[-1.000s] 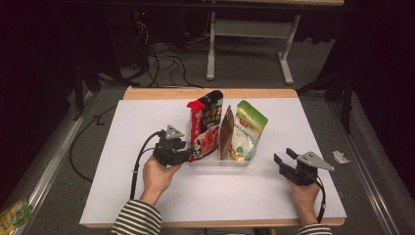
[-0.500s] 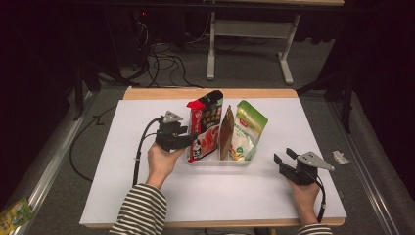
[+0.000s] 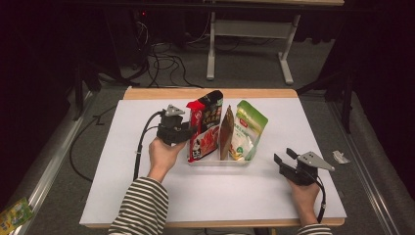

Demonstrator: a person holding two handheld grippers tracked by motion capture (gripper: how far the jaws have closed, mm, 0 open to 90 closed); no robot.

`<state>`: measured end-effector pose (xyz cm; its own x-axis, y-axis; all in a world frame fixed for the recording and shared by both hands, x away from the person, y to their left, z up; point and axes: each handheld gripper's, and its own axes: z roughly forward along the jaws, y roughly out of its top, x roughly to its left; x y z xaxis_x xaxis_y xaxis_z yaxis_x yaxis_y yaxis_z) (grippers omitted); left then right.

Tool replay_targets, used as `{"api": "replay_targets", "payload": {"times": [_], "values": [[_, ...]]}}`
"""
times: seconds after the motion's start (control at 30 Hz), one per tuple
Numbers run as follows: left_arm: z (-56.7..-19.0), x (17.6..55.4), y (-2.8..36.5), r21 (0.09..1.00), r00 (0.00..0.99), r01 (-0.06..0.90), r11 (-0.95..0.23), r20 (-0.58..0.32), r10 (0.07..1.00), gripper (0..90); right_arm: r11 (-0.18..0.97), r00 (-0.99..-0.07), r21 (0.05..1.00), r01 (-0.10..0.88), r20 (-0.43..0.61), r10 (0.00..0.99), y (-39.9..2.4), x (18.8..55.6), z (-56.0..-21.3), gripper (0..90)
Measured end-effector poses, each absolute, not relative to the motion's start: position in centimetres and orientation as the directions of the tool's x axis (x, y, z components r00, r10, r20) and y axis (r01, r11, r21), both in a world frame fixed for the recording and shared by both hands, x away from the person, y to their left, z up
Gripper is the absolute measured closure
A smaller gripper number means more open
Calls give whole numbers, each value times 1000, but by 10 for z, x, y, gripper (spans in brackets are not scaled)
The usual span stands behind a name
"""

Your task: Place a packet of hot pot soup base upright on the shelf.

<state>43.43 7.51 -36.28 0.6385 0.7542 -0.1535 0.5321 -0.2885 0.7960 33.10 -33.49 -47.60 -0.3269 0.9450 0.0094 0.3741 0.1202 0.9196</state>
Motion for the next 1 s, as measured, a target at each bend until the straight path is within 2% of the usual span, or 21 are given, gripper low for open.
{"api": "replay_targets", "payload": {"times": [0.3, 0.83, 1.0], "values": [[-367, 428, 82, 801, 625, 537, -263, -169, 762, 680, 127, -328, 920, 370, 1, 945, -335, 331, -476, 419], [-385, 401, 85, 814, 620, 505, -289, -109, 777, 697, 131, -328, 920, 370, -3, 945, -334, 331, -476, 419], [-392, 397, 88, 810, 619, 510, -288, -114, 777, 696, 131, -328, 919, 371, -2, 945, -334, 331, -476, 419]]}}
